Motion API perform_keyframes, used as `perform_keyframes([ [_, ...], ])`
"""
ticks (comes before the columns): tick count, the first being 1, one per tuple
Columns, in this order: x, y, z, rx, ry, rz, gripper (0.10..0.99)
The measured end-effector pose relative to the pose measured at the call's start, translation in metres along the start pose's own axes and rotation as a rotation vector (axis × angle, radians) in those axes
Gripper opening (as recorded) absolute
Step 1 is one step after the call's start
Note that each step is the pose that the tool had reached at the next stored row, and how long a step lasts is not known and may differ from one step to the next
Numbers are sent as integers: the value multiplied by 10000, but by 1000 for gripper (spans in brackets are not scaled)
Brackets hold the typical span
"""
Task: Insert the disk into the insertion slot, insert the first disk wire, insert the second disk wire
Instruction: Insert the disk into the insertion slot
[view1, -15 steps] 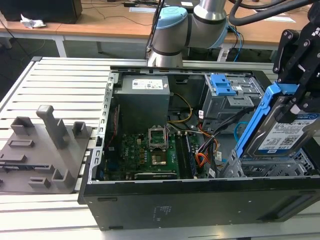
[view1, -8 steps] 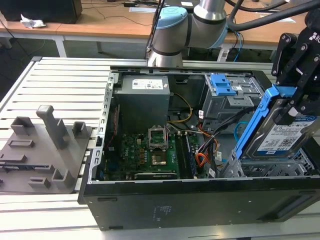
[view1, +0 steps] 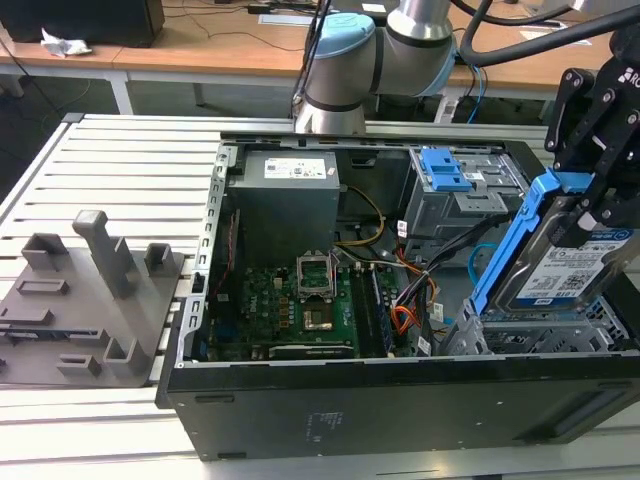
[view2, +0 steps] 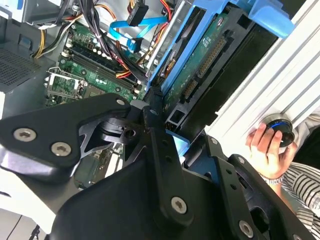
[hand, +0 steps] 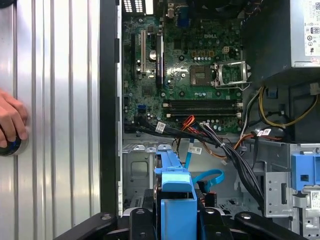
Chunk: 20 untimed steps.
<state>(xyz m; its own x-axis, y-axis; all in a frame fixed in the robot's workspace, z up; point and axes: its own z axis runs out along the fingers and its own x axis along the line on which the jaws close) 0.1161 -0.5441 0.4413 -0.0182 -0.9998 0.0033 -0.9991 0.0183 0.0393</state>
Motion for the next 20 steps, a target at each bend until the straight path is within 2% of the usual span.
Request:
perform_keyframes([
  [5, 0, -17, 45, -1, 0, -1, 365],
  [13, -1, -27, 190, 0, 0, 0, 365],
  [20, -1, -30, 258, 0, 0, -1, 365],
])
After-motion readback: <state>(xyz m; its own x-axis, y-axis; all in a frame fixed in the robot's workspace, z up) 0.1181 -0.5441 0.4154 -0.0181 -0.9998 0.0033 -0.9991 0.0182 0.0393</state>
